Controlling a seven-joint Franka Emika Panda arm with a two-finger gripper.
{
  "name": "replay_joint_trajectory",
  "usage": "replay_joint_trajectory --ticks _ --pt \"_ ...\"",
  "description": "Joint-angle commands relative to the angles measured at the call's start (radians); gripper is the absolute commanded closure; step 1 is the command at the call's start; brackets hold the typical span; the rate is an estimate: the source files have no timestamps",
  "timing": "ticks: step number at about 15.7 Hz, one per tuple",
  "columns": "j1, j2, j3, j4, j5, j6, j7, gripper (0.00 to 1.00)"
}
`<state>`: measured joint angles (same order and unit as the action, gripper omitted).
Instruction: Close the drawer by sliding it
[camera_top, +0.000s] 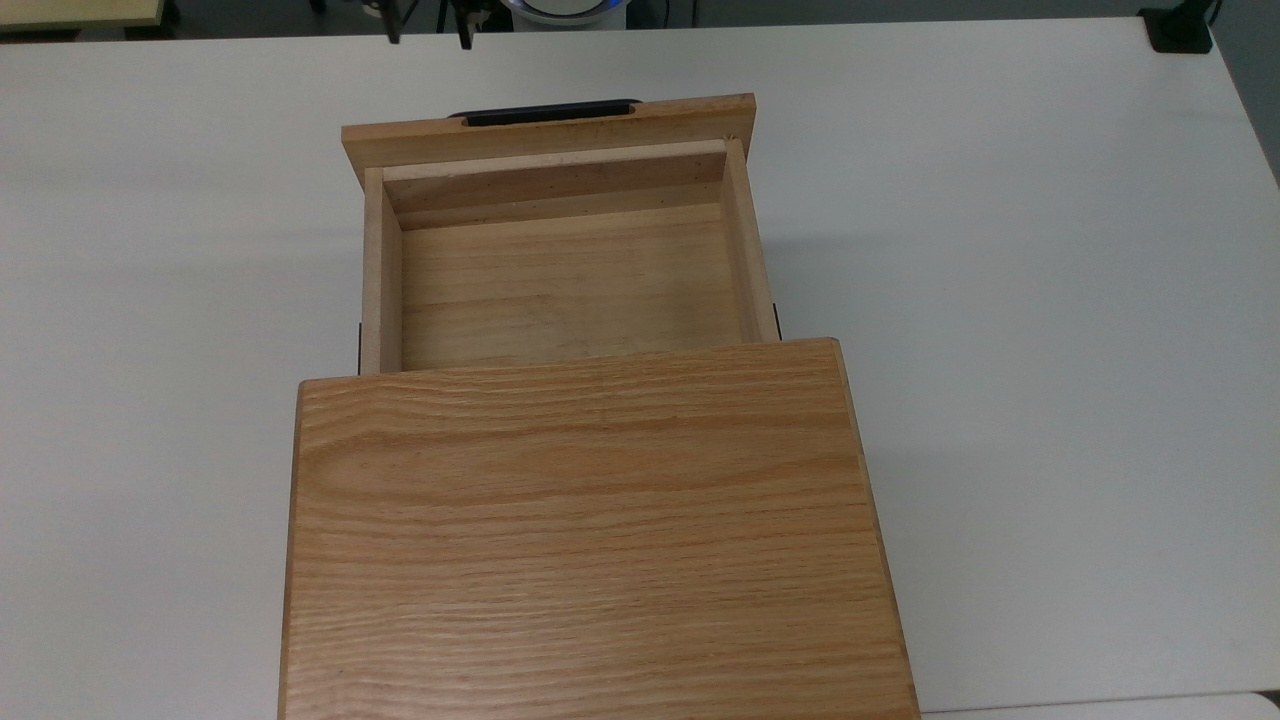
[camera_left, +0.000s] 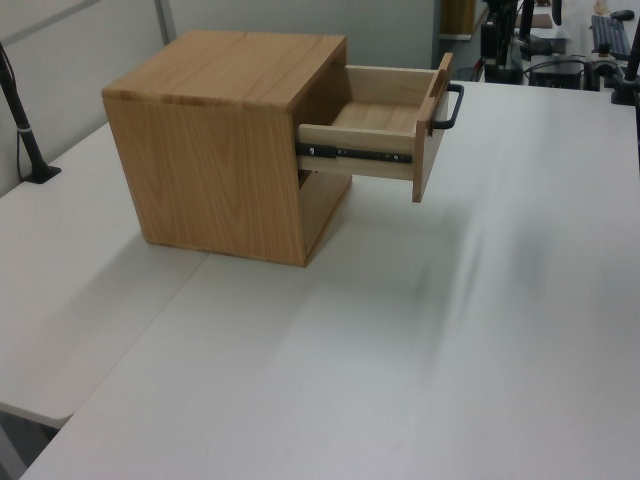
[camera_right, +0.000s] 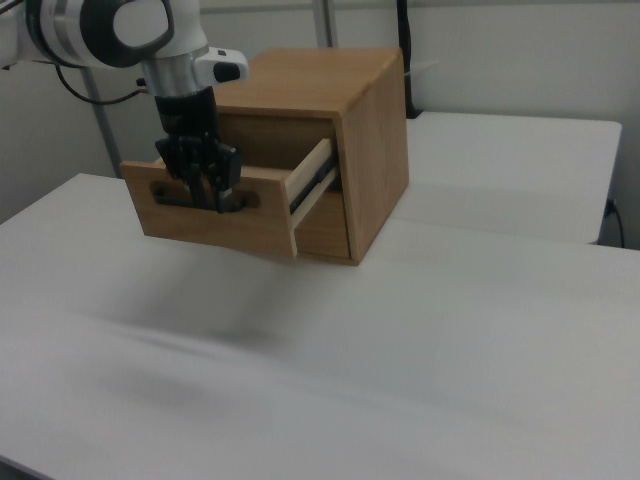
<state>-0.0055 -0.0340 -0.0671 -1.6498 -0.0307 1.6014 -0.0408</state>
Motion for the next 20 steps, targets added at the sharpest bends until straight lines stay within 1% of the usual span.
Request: replay_joint_trajectory --ticks 1,3,7,11,12,15,17,20 --pt "0.137 -0.017 -0.095 -0.018 -0.002 -0.034 -0.03 1.0" --pt "0.169 -0.015 -0.095 -0.056 -0.002 -0.025 -0.031 1.0" --pt "0.22 0.026 -0.088 -0.074 -0.002 0.003 -0.031 1.0" --pt "0.239 0.109 -0.088 -0.061 0.005 0.135 -0.022 1.0" --pt "0.239 0.123 -0.086 -0.059 0.015 0.184 -0.022 1.0" --pt "0.239 0.14 -0.088 -0.056 0.083 0.302 0.001 1.0" --pt "0.239 0.173 -0.088 -0.006 0.086 0.345 0.054 1.0" --pt "0.236 0.264 -0.088 0.086 0.081 0.393 0.101 1.0"
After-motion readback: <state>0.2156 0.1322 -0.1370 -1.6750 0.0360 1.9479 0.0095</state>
